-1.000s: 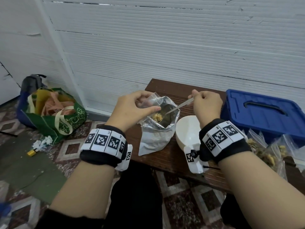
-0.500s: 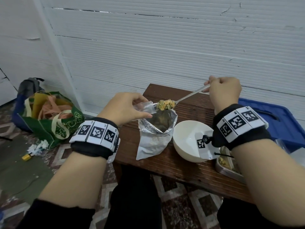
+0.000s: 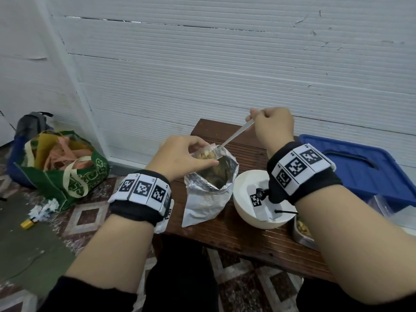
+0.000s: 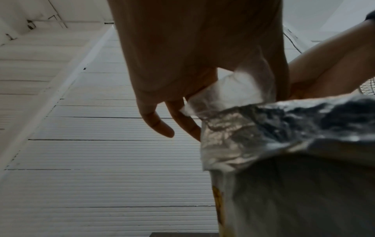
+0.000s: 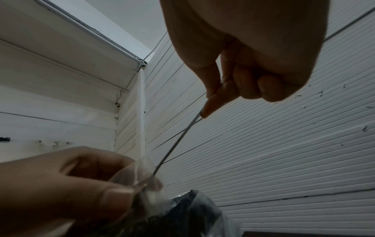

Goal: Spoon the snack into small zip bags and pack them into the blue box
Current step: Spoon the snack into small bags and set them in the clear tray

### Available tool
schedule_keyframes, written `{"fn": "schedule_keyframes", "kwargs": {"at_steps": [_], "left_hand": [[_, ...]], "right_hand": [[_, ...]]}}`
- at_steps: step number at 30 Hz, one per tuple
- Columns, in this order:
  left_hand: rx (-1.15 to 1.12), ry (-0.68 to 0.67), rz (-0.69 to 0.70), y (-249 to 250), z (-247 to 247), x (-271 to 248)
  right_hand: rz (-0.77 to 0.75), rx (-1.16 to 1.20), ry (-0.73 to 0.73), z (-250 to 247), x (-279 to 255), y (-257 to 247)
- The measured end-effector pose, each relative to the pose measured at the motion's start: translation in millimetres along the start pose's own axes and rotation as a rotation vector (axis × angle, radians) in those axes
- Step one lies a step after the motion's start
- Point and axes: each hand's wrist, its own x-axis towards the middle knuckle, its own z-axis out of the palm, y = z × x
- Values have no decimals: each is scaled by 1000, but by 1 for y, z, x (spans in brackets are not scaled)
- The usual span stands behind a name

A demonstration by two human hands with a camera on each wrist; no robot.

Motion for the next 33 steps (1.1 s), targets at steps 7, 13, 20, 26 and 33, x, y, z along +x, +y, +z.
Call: {"fn": "schedule_keyframes", "kwargs": {"at_steps": [7, 13, 20, 26, 33], "left_hand": [[-178, 147, -19, -3, 6, -9], [-239, 90, -62, -11, 0, -17], [-253, 84, -86, -9, 0, -18], [-302, 94, -98, -5, 3, -19], [-347, 80, -123, -5, 3, -20]], "right_hand": [[-329, 235, 4, -9, -13, -7], [-296, 218, 232, -23, -11, 4], [-414, -237, -108, 10, -46, 31], [-554, -456, -309, 35, -72, 51], [-271, -256, -319, 29, -65, 42]]}}
